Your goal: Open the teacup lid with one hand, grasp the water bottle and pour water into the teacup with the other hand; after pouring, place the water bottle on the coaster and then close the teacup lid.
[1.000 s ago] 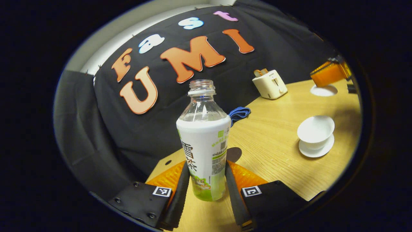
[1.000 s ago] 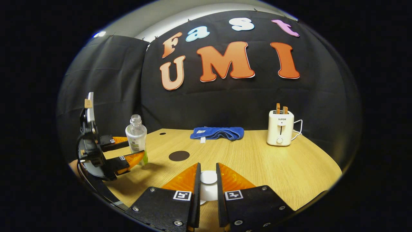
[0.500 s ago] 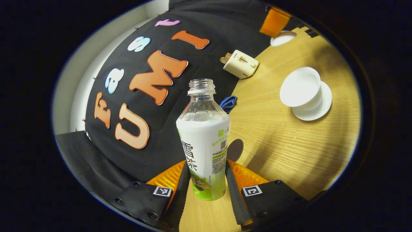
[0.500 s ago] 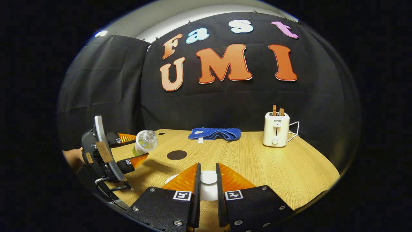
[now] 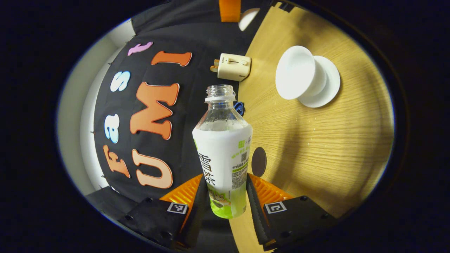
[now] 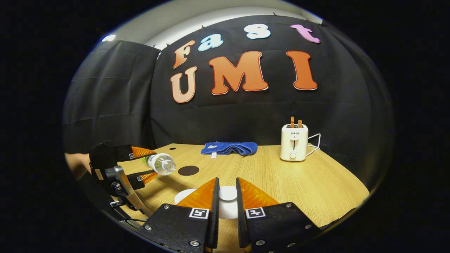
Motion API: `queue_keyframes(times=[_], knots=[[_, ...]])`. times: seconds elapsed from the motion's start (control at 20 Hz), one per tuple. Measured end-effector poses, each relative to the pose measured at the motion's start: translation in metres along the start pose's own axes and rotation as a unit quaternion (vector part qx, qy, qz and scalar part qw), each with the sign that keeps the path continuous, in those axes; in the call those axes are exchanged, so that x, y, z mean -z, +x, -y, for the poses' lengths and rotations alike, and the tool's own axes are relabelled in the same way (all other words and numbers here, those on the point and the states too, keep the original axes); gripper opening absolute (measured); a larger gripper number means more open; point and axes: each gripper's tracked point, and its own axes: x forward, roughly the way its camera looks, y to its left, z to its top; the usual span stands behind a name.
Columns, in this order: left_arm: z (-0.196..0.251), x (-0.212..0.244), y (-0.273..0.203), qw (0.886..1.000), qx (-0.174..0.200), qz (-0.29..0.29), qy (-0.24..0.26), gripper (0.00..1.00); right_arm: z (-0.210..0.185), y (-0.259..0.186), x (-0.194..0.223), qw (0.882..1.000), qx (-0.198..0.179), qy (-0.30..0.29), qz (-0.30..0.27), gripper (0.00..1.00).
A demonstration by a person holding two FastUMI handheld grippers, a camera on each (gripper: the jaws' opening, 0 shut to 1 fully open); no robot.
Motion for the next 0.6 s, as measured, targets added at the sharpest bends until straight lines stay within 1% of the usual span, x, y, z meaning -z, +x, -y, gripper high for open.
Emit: queue_keyframes(times=[0.05,0.25,0.4,0.45,0.5,0.6], knots=[[-0.001,-0.001,0.0,1.0,-0.003,0.0,0.016,0.63,0.0,-0.002,0.0,1.0,-0.001,-0.001,0.001,0.23],[-0.007,-0.004,-0.001,0.998,-0.01,0.007,0.069,0.63,0.002,-0.005,0.0,1.0,-0.001,-0.003,0.004,0.23],[-0.01,-0.008,-0.001,0.996,-0.014,0.013,0.093,0.63,0.003,-0.007,0.001,1.0,-0.001,-0.003,0.005,0.23],[-0.01,-0.01,0.0,0.995,-0.015,0.014,0.1,0.65,0.004,-0.008,0.001,1.0,0.0,-0.003,0.005,0.23],[-0.013,-0.011,-0.001,0.994,-0.016,0.018,0.108,0.63,0.005,-0.008,0.002,1.0,0.0,-0.002,0.004,0.23],[-0.017,-0.017,0.001,0.992,-0.02,0.023,0.119,0.63,0.007,-0.008,0.004,1.0,0.001,-0.002,0.004,0.23]])
